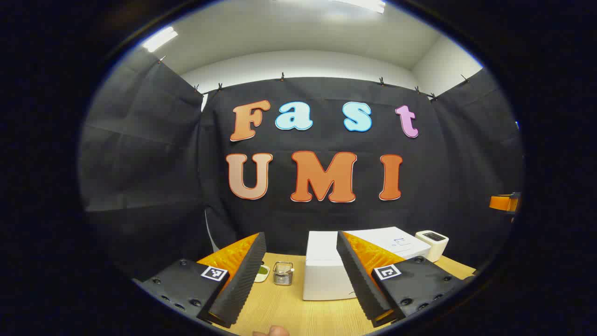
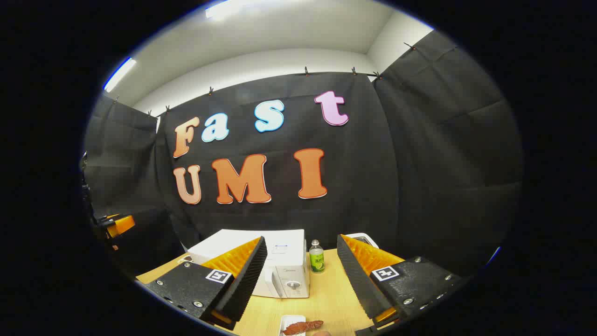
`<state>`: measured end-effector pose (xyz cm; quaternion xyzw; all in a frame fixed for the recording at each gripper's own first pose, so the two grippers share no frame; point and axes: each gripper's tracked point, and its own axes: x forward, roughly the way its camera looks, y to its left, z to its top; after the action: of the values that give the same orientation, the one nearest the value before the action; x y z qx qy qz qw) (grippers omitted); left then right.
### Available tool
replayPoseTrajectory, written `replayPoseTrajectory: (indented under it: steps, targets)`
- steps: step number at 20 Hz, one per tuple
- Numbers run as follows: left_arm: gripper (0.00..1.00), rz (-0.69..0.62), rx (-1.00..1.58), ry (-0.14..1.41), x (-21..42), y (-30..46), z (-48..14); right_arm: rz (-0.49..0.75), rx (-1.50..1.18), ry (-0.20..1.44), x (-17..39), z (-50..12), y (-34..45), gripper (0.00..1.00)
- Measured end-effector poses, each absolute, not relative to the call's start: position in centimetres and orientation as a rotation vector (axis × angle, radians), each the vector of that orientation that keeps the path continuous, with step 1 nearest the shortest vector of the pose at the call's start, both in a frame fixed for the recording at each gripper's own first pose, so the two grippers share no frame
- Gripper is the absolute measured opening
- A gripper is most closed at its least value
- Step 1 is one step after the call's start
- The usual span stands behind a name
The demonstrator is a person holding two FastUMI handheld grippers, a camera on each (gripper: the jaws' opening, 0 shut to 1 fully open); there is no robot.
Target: Open the microwave oven with the left hand, put the food in, and close the microwave oven.
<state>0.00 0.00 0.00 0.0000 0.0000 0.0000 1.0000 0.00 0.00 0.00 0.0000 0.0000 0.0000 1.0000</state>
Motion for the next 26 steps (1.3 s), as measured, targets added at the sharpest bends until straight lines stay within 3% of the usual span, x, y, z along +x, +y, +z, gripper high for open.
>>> replayPoseTrajectory:
  steps: [2, 3, 15, 26]
  targets:
    - [0.94, -0.006, -0.024, 0.005, 0.4, -0.1, 0.0, -0.017, -0.012, -0.011, 0.0, 0.2, -0.4, 0.99]
    - [0.95, -0.015, -0.038, -0.001, 0.4, -0.5, 0.2, -0.021, -0.017, -0.012, 0.1, 0.1, -0.6, 0.94]
    - [0.95, -0.07, -0.001, -0.018, 0.8, -3.7, 0.5, -0.05, -0.057, -0.003, 0.8, -1.5, -3.3, 0.94]
    - [0.98, -0.03, 0.039, 0.009, 1.4, -3.4, -1.4, -0.025, -0.075, 0.013, 2.6, -3.9, -3.1, 0.94]
